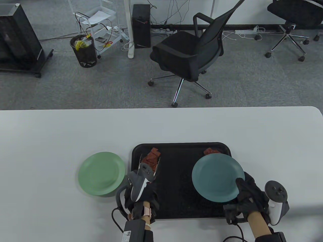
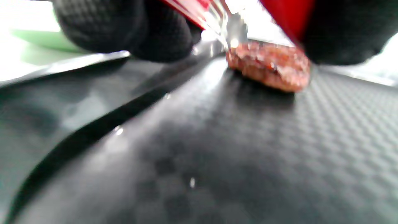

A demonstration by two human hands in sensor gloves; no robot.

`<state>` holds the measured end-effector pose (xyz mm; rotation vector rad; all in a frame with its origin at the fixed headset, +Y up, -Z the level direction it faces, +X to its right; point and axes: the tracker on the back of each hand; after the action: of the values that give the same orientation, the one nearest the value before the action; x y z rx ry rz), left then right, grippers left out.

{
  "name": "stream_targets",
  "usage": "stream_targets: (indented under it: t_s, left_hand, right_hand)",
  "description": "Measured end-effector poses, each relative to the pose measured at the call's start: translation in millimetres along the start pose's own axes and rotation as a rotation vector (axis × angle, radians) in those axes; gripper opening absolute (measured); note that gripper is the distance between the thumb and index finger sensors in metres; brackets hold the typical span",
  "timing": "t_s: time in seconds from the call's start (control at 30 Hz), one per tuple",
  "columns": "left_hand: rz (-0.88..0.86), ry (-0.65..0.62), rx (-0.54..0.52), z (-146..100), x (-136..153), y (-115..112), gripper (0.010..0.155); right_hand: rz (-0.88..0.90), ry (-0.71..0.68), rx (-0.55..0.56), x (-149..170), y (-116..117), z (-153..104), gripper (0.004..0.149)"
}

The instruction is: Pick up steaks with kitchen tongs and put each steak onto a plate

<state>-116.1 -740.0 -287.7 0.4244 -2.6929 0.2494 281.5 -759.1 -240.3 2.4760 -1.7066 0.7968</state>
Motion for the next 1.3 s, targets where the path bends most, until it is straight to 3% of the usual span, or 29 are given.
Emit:
stream_targets:
  t_s: [0.23,0.53,0.8,1.03,1.3]
  left_hand:
    - [0.102,-0.072,-0.105,-19.1,1.0,11.1,0.092]
    - [-0.002,-0.301,-0.102,-52.8,-4.5,18.3,0.092]
    - [-0.04,-0.562,-0.023,-90.0,-42.8,7.1,0.093]
    - [0.012,-0.59,0.02,-92.1,-58.0,-6.1,0.094]
    - [-0.021,-0.582,0.079,-87.3,-47.0,-11.8,0.097]
  right_hand:
    - [-0.045,-0.017,-0.019,1.4,7.2,-2.6,0.05]
    - [-0.095,-0.015,-0.039,6.7,15.6,-3.1,0.05]
    - [-0.044,0.014,-0.107,15.9,23.2,-1.6,0.05]
    - [0.021,0.007,-0.173,19.6,28.4,-0.3,0.049]
    - [0.025,-0.008,-0.19,22.1,32.0,0.6,0.049]
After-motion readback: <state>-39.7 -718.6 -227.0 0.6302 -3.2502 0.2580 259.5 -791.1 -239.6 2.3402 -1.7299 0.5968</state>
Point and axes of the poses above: the tracker on the back of each hand, its own x axis roughly to the little-finger side, its own z axis roughly from the wrist to the fingertips, y = z × x, and after that the axes turned 7 degrees about -z, right-handed
